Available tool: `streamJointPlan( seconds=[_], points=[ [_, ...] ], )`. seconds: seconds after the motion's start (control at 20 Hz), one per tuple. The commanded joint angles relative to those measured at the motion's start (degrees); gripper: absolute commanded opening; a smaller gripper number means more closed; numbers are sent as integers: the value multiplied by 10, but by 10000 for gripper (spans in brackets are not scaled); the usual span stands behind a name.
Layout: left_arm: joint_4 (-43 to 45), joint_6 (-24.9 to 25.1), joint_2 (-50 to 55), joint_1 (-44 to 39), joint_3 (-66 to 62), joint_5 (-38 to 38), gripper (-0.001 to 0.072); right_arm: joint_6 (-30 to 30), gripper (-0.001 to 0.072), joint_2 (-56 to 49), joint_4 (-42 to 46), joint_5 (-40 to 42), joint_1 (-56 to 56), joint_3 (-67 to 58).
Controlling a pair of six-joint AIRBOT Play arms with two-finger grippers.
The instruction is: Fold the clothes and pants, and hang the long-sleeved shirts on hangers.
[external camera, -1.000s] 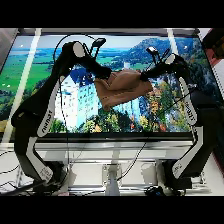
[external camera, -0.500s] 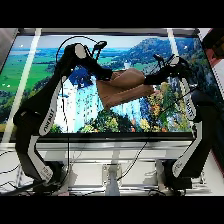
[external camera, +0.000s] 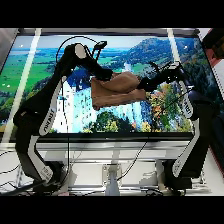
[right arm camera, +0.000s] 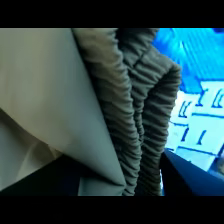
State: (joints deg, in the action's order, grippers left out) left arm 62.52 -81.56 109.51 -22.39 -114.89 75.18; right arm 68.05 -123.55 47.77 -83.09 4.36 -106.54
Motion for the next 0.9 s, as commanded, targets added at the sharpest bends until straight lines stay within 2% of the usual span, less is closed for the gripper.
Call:
streamJointPlan(
  seconds=[0.0, 0.45, 0.65, 0.85],
  points=[
    [0, 2, 0, 0, 0, 2, 12, 1, 699, 3, -12, 11, 1, 0],
    [0, 10, 0, 0, 0, 10, 11, 40, 697, 5, -11, -5, 53, -36],
    [0, 10, 0, 0, 0, 10, 11, 50, 690, -6, -64, -5, 43, -35],
    [0, 10, 0, 0, 0, 10, 11, 59, 690, -25, -34, -26, 14, -35]
  ],
)
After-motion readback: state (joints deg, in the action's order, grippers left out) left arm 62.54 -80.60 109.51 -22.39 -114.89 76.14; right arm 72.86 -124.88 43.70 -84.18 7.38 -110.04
